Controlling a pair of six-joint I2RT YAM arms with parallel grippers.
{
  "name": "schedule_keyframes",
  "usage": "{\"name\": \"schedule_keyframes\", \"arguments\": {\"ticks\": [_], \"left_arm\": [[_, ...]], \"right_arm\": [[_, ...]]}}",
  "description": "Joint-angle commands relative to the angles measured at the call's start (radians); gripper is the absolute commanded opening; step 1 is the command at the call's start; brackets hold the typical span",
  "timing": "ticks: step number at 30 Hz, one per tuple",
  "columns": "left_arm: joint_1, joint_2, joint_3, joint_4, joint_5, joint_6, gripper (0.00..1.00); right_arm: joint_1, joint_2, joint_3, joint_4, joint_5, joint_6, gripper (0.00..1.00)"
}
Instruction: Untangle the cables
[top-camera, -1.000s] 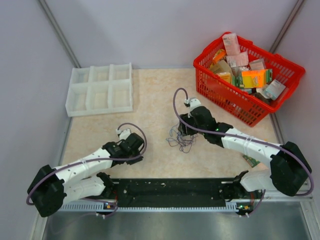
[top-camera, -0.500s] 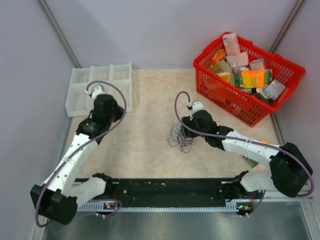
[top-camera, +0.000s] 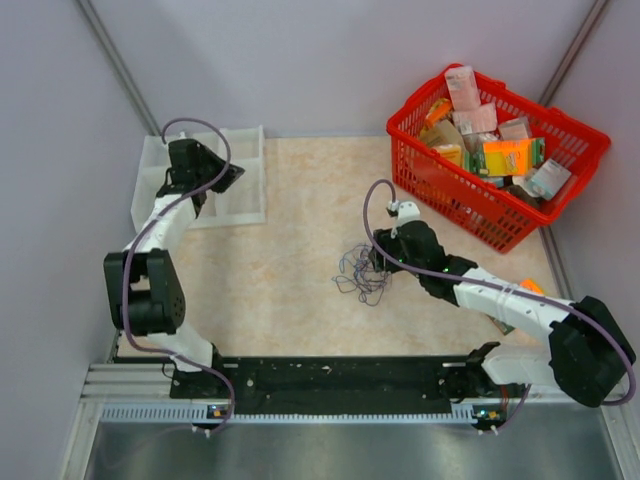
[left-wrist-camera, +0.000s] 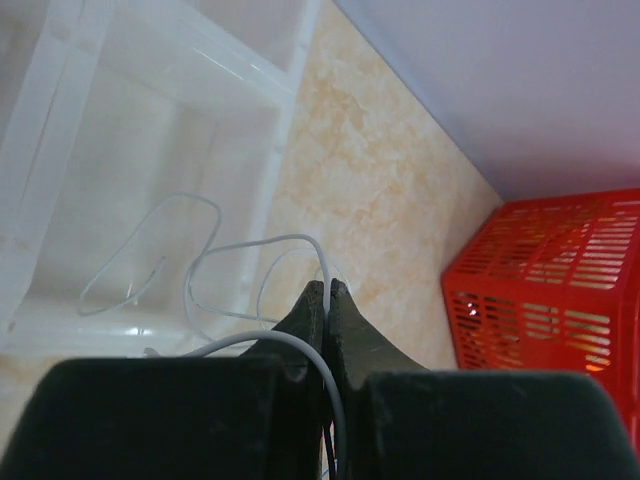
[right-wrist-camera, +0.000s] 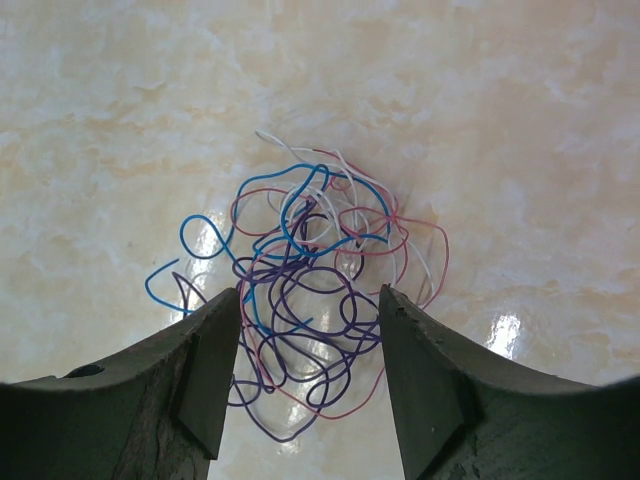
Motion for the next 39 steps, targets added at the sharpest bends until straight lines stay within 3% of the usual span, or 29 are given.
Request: {"name": "schedule_keyframes", "arguments": {"ticks": [1, 4, 10, 16, 22, 26, 30, 31, 35, 39], "left_arm": [[0.079, 0.146, 0.026, 0.312, 0.223, -0.224, 0.00], [0.088, 0.228, 0.100, 0.292, 0.176, -0.176, 0.00], [0.091, 0.307, 0.218, 0.055, -0.028, -0.025, 0.00], [0.064, 0.356, 0.243, -0.041, -0.185, 0.084, 0.00], [-0.008, 0.411, 0.273, -0.059, -0.187, 0.074, 0.00], [-0.100, 0.434, 0.333, -0.116, -0.392, 0.117, 0.00], [-0.102, 0.508, 0.413, -0.176, -0.388, 0.091, 0.00], [-0.101, 0.532, 0.469, -0.238, -0.385, 0.097, 0.01], [-0.094, 0.510, 0.487, -0.286, -0.395, 0.103, 0.34], [-0.093, 0.442, 0.425, -0.244, -0.392, 0.117, 0.51]], "right_arm": [[-0.012, -0.028, -0.016, 0.061, -0.008, 0.018, 0.57], [-0.014, -0.027, -0.019, 0.064, -0.012, 0.020, 0.57], [-0.014, -0.025, -0.027, 0.076, -0.015, 0.020, 0.57], [-0.015, -0.014, -0.032, 0.092, -0.035, 0.029, 0.57], [-0.015, -0.002, -0.041, 0.110, -0.040, 0.029, 0.57], [-0.017, 0.009, -0.041, 0.115, -0.043, 0.027, 0.57], [-0.017, 0.024, -0.039, 0.119, -0.049, 0.026, 0.57], [-0.017, 0.025, -0.039, 0.121, -0.052, 0.026, 0.57], [-0.018, 0.027, -0.039, 0.124, -0.052, 0.027, 0.57], [-0.018, 0.015, -0.042, 0.124, -0.061, 0.026, 0.57]]}}
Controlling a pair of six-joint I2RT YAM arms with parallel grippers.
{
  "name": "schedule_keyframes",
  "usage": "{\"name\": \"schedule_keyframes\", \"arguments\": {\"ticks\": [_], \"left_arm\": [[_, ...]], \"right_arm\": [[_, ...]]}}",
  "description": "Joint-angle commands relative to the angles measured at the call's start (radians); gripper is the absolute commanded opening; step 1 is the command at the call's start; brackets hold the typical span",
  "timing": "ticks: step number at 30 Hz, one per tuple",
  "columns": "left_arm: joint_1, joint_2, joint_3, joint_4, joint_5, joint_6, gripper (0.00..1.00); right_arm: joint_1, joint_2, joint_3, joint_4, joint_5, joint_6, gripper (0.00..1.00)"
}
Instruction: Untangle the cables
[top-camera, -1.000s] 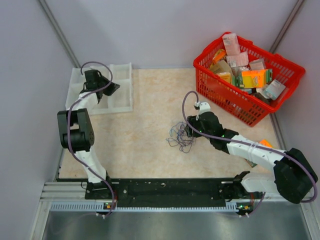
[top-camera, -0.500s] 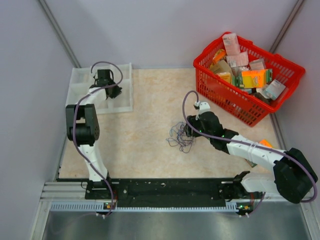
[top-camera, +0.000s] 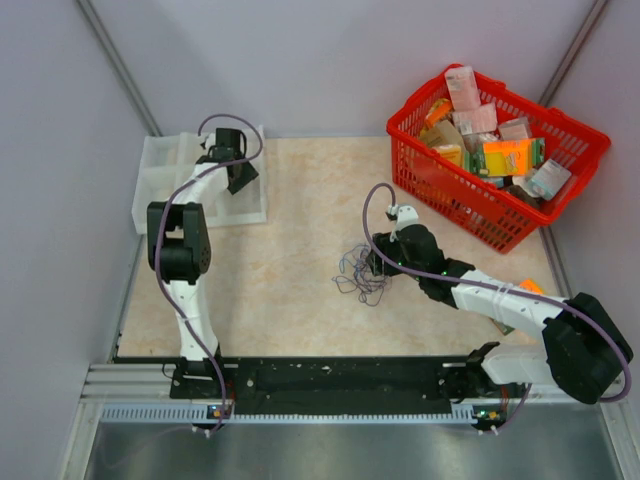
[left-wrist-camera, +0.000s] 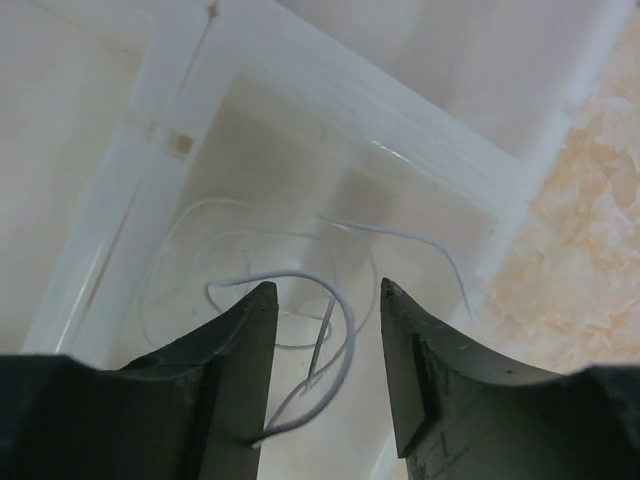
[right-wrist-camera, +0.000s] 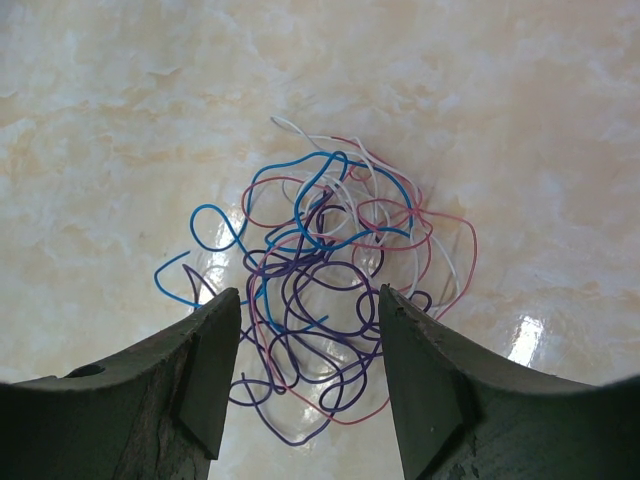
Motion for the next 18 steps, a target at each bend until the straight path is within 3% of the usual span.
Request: {"name": "schedule_keyframes", "arguments": {"ticks": [1, 6, 8, 12, 15, 18], "left_arm": [[0.006, -0.100, -0.032, 0.011, -0.013, 0.029, 0.54], [0.005, -0.167, -0.049, -0.015, 0.031, 0.057, 0.56], [0.005, -0.216, -0.101, 0.051, 0.066, 0.082, 0.54], [0.005, -0.252, -0.168, 0.142, 0.082, 0.071, 0.64], [0.008, -0.201, -0.113, 0.117, 0.115, 0.014, 0.79], [0.008, -0.137, -0.050, 0.113, 0.151, -0.016, 0.78]], "right_arm": [[-0.012, -0.007, 0.001, 0.045, -0.004, 0.003, 0.57], [-0.013, -0.013, 0.004, 0.039, -0.010, 0.003, 0.57], [-0.013, -0.015, 0.000, 0.043, -0.005, 0.003, 0.57], [-0.013, -0.010, 0.004, 0.042, -0.016, 0.004, 0.57], [-0.013, -0.010, 0.003, 0.043, -0.008, 0.003, 0.57], [-0.013, -0.002, 0.003, 0.045, -0.010, 0.003, 0.57]]}}
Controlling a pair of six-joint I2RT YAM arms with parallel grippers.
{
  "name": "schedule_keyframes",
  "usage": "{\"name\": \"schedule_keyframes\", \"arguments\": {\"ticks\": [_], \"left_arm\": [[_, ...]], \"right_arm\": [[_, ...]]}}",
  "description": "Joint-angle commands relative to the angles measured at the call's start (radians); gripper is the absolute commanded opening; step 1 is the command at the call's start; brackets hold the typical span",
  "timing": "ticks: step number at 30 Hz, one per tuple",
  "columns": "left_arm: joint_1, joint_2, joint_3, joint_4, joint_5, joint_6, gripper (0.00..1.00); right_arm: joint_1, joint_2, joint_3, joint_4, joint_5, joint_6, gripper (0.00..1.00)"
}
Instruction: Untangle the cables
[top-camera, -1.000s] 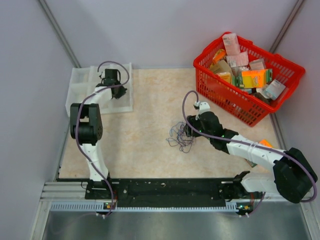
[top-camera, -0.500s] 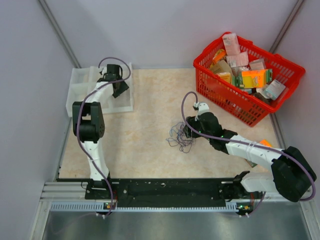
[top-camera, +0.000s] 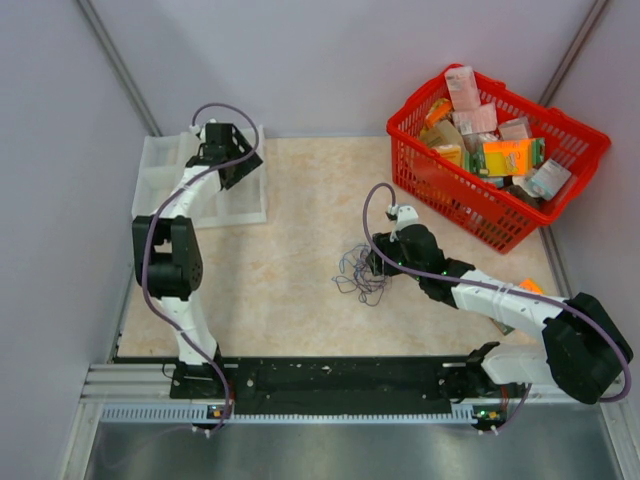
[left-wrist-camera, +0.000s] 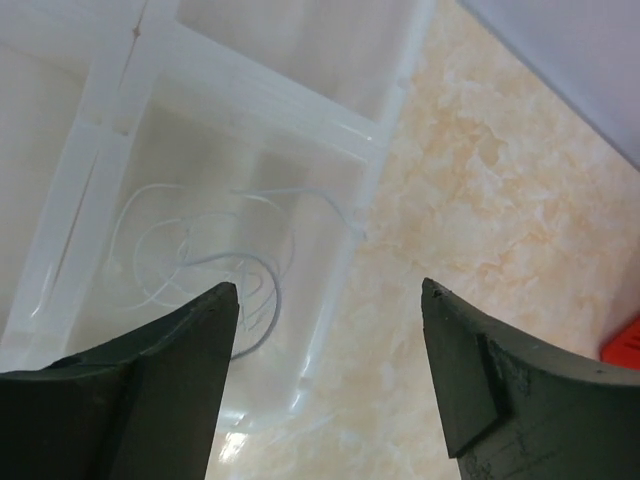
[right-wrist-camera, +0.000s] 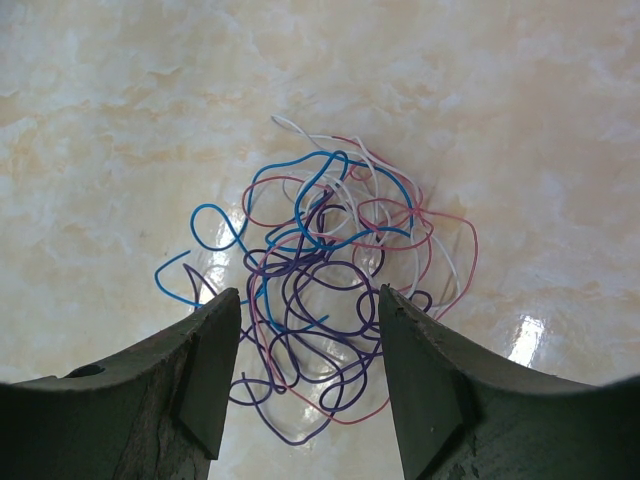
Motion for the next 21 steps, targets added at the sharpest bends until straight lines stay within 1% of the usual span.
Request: {"name": "schedule_keyframes", "arguments": {"ticks": [1, 3, 5, 8, 12, 14, 18, 21], "left_arm": [[0.002, 0.083, 0.101, 0.031, 0.060, -0.060, 0.73], [0.002, 0.122, 0.139, 0.013, 0.062, -0.080, 0.69], [0.002, 0.152, 0.173, -0.015, 0.041, -0.101, 0.67], [0.004, 0.172, 0.178, -0.012, 0.007, -0.124, 0.66], [0.008, 0.186, 0.173, 0.031, 0.005, -0.111, 0.61], [0.013, 0.189, 0.164, 0.057, -0.001, -0.102, 0.54], [0.024, 0.205, 0.160, 0.085, 0.027, -0.097, 0.43], [0.028, 0.215, 0.160, 0.114, 0.056, -0.076, 0.41]], "right_arm": [[-0.012, -0.001, 0.003, 0.044, -0.003, 0.004, 0.57], [-0.012, 0.007, 0.004, 0.044, -0.003, 0.003, 0.57], [-0.012, 0.010, 0.006, 0.044, -0.002, 0.003, 0.57], [-0.012, 0.014, 0.004, 0.046, 0.001, 0.001, 0.57], [-0.013, 0.022, 0.006, 0.049, 0.000, -0.001, 0.57], [-0.013, 0.024, 0.006, 0.049, -0.002, -0.001, 0.57], [-0.013, 0.028, 0.006, 0.052, -0.003, -0.001, 0.57], [-0.013, 0.034, 0.007, 0.055, -0.007, -0.002, 0.57]]}}
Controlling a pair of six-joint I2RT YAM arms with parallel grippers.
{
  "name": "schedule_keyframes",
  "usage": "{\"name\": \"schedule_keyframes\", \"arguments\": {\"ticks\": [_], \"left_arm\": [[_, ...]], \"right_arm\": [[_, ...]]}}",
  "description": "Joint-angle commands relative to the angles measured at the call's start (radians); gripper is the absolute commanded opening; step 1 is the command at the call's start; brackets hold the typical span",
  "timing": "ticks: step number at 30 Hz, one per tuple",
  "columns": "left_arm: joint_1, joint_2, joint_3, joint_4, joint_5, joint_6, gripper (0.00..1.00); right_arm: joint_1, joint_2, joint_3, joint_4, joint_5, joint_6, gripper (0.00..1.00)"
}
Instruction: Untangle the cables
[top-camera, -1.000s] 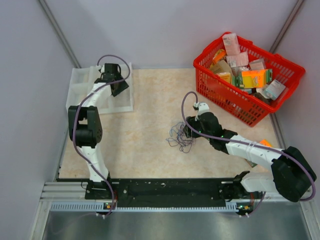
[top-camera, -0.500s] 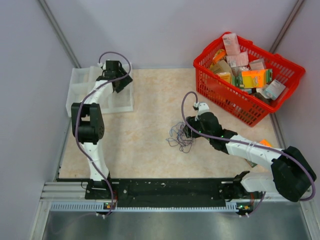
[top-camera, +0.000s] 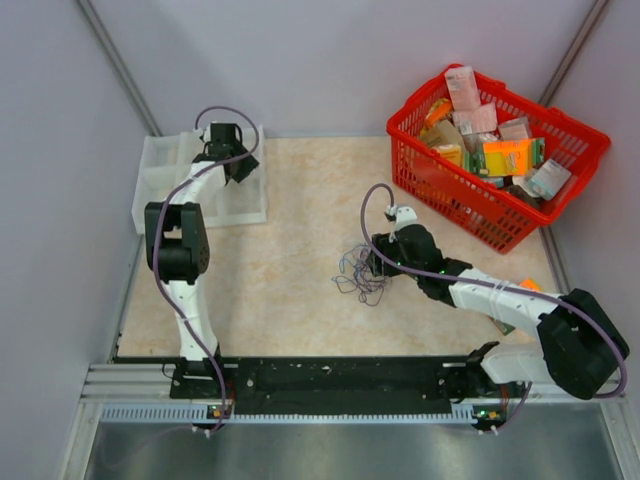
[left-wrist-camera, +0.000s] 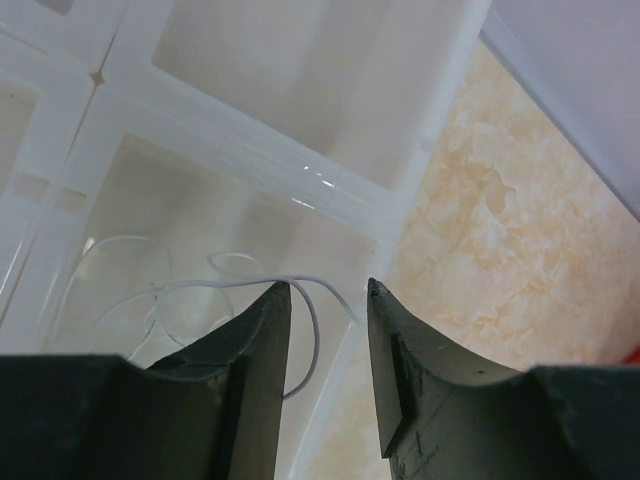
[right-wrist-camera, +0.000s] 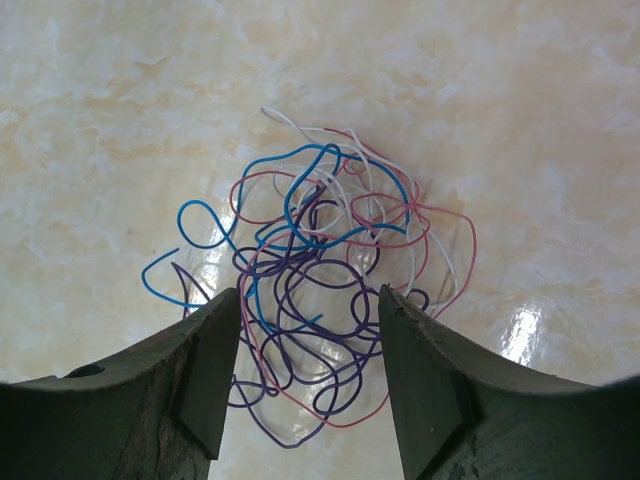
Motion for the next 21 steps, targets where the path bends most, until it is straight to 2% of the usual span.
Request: {"name": "schedule_keyframes", "arguments": {"ticks": [1, 5, 9, 13, 15, 21], "left_arm": [[0.014, 0.027, 0.025, 0.091, 0.032, 0.028, 0.41], [0.014, 0.036, 0.039, 0.088, 0.032, 0.035, 0.34], [0.014, 0.047, 0.041, 0.085, 0.036, 0.029, 0.39], [0.014, 0.057, 0.035, 0.091, 0.073, 0.018, 0.37], [0.014, 0.056, 0.033, 0.092, 0.072, 0.018, 0.31], [0.014, 0.047, 0.033, 0.071, 0.052, 0.055, 0.03]], "right_arm": [[-0.009, 0.013, 0.006, 0.053, -0.010, -0.001, 0.57], [-0.009, 0.016, 0.006, 0.055, -0.010, -0.001, 0.57], [-0.009, 0.016, 0.006, 0.058, -0.008, -0.001, 0.57], [-0.009, 0.016, 0.004, 0.060, -0.008, -0.001, 0.57], [-0.009, 0.016, 0.003, 0.060, -0.008, -0.001, 0.57], [-0.009, 0.013, 0.004, 0.057, -0.005, -0.002, 0.57]]}}
